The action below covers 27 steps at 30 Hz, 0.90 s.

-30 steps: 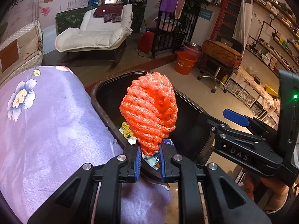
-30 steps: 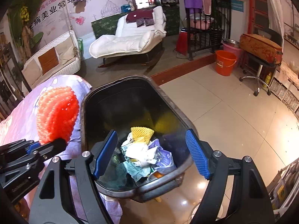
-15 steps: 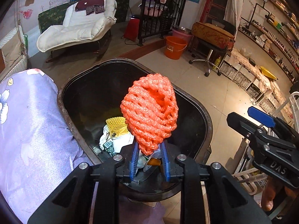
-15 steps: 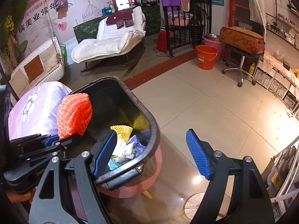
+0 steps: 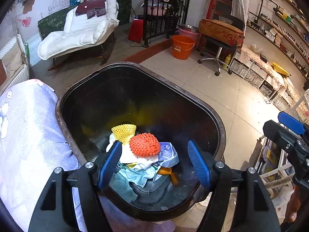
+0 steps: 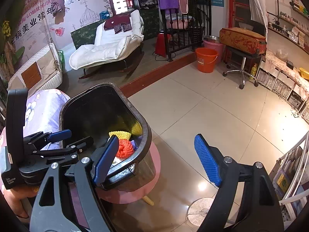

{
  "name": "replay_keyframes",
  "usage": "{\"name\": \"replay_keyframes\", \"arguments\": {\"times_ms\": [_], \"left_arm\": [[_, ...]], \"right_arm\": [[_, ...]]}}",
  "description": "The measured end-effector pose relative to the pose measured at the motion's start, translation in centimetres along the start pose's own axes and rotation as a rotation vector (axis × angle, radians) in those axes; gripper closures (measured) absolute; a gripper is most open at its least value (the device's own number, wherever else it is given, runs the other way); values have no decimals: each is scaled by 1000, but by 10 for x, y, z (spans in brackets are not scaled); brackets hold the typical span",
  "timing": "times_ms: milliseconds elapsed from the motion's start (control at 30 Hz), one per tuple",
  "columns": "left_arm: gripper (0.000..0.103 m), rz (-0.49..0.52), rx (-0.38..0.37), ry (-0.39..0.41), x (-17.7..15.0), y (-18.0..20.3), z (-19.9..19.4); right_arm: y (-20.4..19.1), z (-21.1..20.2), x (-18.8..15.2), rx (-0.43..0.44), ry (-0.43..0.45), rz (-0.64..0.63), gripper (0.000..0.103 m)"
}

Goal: Collect trash

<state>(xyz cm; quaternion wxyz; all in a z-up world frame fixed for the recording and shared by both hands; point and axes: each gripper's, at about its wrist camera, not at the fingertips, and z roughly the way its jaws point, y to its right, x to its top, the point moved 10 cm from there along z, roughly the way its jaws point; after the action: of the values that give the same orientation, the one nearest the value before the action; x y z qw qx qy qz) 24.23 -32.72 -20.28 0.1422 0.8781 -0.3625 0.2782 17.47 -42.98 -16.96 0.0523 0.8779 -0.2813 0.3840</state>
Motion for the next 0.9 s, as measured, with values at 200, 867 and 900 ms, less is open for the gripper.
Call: {"name": "replay_keyframes", "arguments": {"times_ms": [200,867,900], "left_arm": [[23,9,48,43,-2,-10,-17],[5,-183,327,344,-63,-86,-173],[5,-188,342,362,-65,-88,-182]], "right_arm": [[-4,-9,0,0,25,2,22],[-92,-90,5,142,297,-118,5],[-99,-95,3,158,310,-125,5]]}}
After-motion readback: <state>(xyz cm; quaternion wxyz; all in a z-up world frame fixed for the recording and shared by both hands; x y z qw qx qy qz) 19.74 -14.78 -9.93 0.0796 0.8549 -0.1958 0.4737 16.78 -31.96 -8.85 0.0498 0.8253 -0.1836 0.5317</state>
